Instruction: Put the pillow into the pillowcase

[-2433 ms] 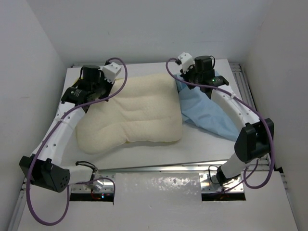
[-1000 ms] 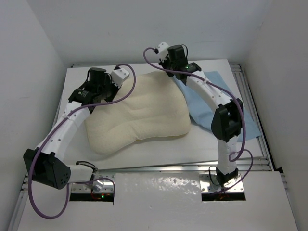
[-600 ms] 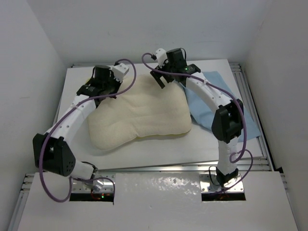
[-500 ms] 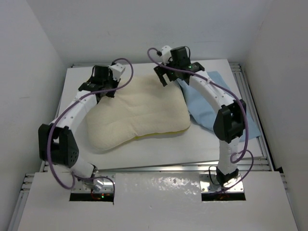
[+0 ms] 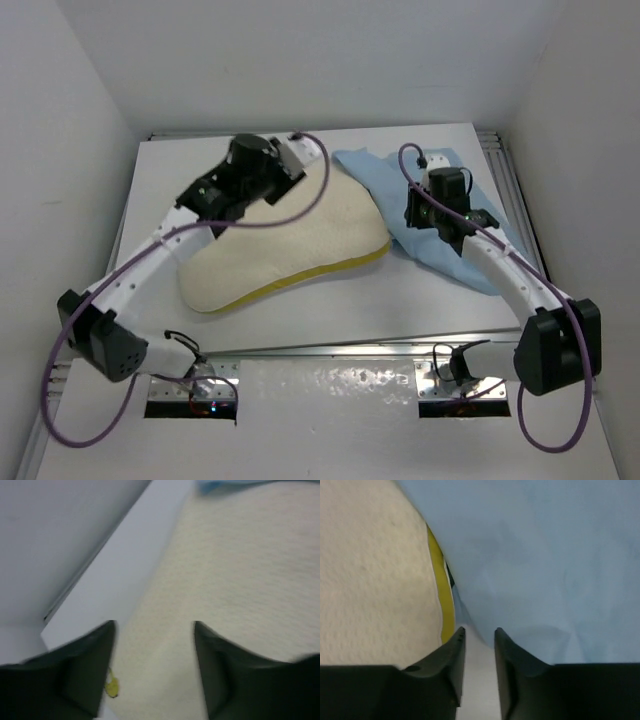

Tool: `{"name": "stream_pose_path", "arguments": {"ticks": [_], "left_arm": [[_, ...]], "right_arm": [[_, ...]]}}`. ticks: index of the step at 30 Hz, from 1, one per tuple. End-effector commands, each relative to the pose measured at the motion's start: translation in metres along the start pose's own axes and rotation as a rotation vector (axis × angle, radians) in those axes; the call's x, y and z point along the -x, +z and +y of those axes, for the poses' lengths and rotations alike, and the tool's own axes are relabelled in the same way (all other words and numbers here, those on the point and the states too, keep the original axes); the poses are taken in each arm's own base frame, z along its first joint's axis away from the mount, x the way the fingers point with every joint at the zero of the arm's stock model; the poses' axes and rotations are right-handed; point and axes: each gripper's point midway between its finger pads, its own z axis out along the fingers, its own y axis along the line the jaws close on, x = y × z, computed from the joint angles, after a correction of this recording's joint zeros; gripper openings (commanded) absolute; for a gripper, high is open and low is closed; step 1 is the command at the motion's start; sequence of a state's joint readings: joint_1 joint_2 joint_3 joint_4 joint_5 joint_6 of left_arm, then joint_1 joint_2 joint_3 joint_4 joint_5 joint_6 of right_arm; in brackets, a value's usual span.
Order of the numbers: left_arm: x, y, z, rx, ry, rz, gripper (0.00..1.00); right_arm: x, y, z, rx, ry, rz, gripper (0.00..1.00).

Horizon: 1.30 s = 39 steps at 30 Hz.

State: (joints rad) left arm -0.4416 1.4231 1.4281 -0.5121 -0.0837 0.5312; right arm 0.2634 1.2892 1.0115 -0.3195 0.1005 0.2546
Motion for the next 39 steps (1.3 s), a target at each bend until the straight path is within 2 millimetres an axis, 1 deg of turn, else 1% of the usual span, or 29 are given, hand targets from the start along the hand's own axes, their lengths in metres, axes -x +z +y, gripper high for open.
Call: {"name": "stream_pose_path", "arguments": {"ticks": [1,2,3,4,5,6,8,9,10,11,13,14,15,16,17,19,20,21,23,24,25,26,27,29,32,33,35,37,39], "left_arm": [[-0.03,-0.027,-0.069,-0.13,0.313,0.121,0.41],[-0.062,-0.028,-0.085,-0.149,0.403,0.211,0.38],[-0.079,-0.035,-0.095,-0.187,0.455,0.259,0.39],[-0.087,-0.039,-0.107,-0.23,0.495,0.277,0.5],[-0.096,-0.047,-0.114,-0.285,0.506,0.303,0.57],[-0.092,-0.051,-0.115,-0.299,0.495,0.294,0.71],[-0.082,-0.054,-0.119,-0.319,0.477,0.25,0.84],[-0.075,-0.052,-0.12,-0.325,0.477,0.22,0.87],[-0.073,-0.048,-0.122,-0.328,0.481,0.198,0.88],[-0.059,-0.038,-0.125,-0.31,0.468,0.126,0.89],[-0.057,-0.023,-0.141,-0.343,0.47,0.052,0.93],[-0.072,-0.018,-0.152,-0.377,0.487,0.059,0.94],[-0.067,-0.012,-0.161,-0.398,0.476,0.002,0.94],[-0.071,-0.009,-0.167,-0.411,0.473,-0.009,0.97],[-0.088,-0.007,-0.179,-0.452,0.47,0.002,0.98],[-0.085,-0.001,-0.193,-0.485,0.447,-0.064,1.0],[-0.094,0.001,-0.2,-0.49,0.414,-0.063,1.0],[-0.081,0.009,-0.198,-0.454,0.391,-0.119,1.0],[-0.077,0.024,-0.197,-0.421,0.329,-0.123,1.0],[-0.079,0.032,-0.19,-0.407,0.29,-0.102,1.0],[-0.072,0.038,-0.185,-0.398,0.254,-0.097,1.0],[-0.087,0.05,-0.189,-0.411,0.226,-0.035,1.0],[-0.094,0.058,-0.182,-0.39,0.212,-0.008,1.0],[-0.113,0.072,-0.18,-0.367,0.244,0.034,1.0],[-0.133,0.079,-0.179,-0.345,0.311,0.055,1.0],[-0.131,0.081,-0.178,-0.335,0.323,0.035,1.0],[-0.138,0.079,-0.182,-0.362,0.352,0.04,1.0],[-0.146,0.074,-0.194,-0.437,0.361,0.054,1.0],[-0.146,0.069,-0.2,-0.481,0.369,0.043,1.0]], "right_arm": [[-0.036,0.019,0.006,0.026,0.116,0.026,0.34],[-0.041,0.022,0.008,0.041,0.129,0.027,0.37],[-0.043,0.023,0.016,0.082,0.139,0.027,0.38],[-0.045,0.026,0.018,0.089,0.161,0.022,0.39],[-0.047,0.028,0.018,0.088,0.171,0.028,0.39],[-0.049,0.031,0.019,0.088,0.201,0.027,0.4],[-0.053,0.036,0.022,0.099,0.239,0.02,0.47],[-0.058,0.039,0.025,0.111,0.271,0.021,0.53],[-0.058,0.042,0.026,0.115,0.289,0.009,0.54],[-0.061,0.044,0.026,0.113,0.308,0.013,0.54],[-0.07,0.055,0.026,0.102,0.374,0.002,0.55],[-0.079,0.058,0.023,0.08,0.409,0.013,0.55],[-0.081,0.06,0.024,0.079,0.424,0.013,0.55],[-0.083,0.062,0.025,0.08,0.44,0.017,0.54],[-0.085,0.065,0.026,0.079,0.464,0.03,0.54],[-0.087,0.067,0.029,0.077,0.496,0.052,0.55],[-0.085,0.072,0.031,0.078,0.522,0.057,0.56],[-0.086,0.073,0.037,0.107,0.533,0.076,0.57],[-0.091,0.077,0.039,0.09,0.583,0.124,0.57],[-0.089,0.078,0.04,0.093,0.599,0.124,0.57],[-0.092,0.078,0.04,0.09,0.629,0.123,0.57],[-0.09,0.077,0.041,0.095,0.648,0.108,0.57],[-0.085,0.078,0.04,0.095,0.672,0.072,0.56],[-0.089,0.077,0.036,0.076,0.691,0.067,0.56],[-0.089,0.079,0.026,0.017,0.7,0.045,0.55],[-0.088,0.078,0.025,0.015,0.702,0.039,0.54],[-0.088,0.076,0.024,0.008,0.728,0.032,0.54],[-0.085,0.071,0.022,-0.002,0.782,0.013,0.51],[-0.082,0.068,0.02,-0.012,0.832,-0.007,0.48]]}}
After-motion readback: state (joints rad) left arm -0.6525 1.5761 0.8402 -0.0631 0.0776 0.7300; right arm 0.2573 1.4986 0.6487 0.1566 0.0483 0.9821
